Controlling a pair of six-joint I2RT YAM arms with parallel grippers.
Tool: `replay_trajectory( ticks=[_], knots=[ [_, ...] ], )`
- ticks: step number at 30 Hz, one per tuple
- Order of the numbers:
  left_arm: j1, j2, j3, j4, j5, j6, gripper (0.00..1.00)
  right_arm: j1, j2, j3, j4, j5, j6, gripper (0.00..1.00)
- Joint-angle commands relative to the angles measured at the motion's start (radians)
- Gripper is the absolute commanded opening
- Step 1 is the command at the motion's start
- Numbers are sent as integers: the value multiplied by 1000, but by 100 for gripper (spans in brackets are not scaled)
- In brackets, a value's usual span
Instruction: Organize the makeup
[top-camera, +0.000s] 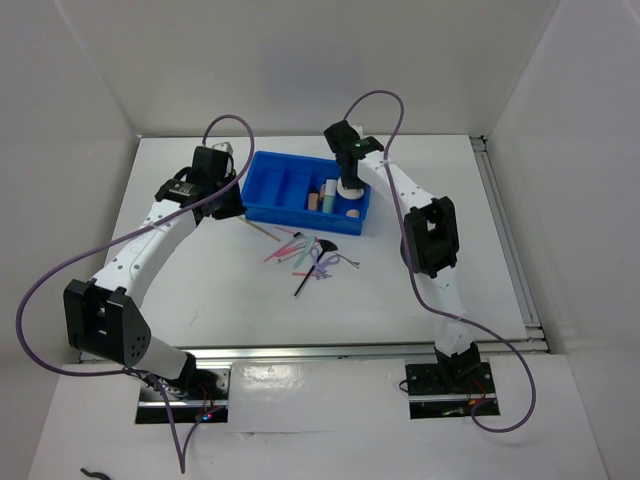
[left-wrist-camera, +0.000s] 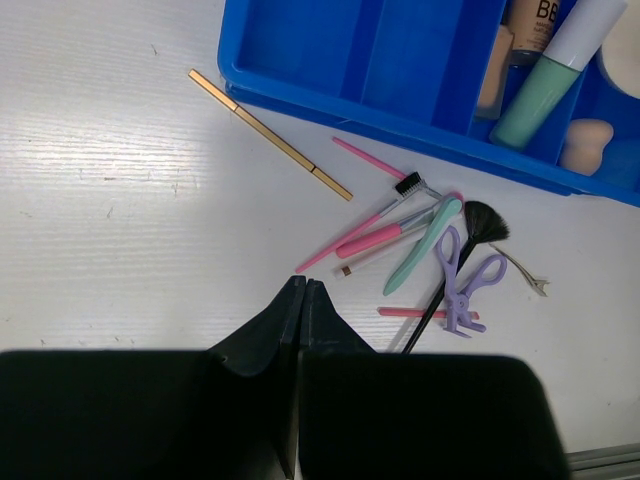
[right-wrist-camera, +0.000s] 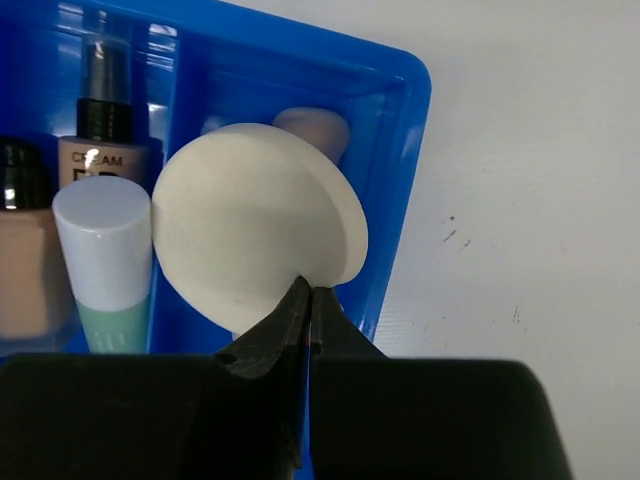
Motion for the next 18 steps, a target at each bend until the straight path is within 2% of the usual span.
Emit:
replay_trajectory(
  ticks=[1,12,13,14,15,16,18],
  knots=[
    [4,-33,10,15,10,9,10,2,-48,-39,-43,46,26,0],
    [4,-42,10,15,10,9,10,-7,-85,-62,-27,35,26,1],
    [4,-42,10,15,10,9,10,-7,-85,-62,-27,35,17,8],
    [4,-42,10,15,10,9,10,-7,-85,-50,-18,23,17,38],
    [4,-42,10,15,10,9,10,-7,-85,-50,-18,23,17,51],
    [4,-42,10,15,10,9,10,2,-85,-50,-18,14,17,62],
    [4,-42,10,15,10,9,12,2,-85,-24,-18,14,8,69]
  ],
)
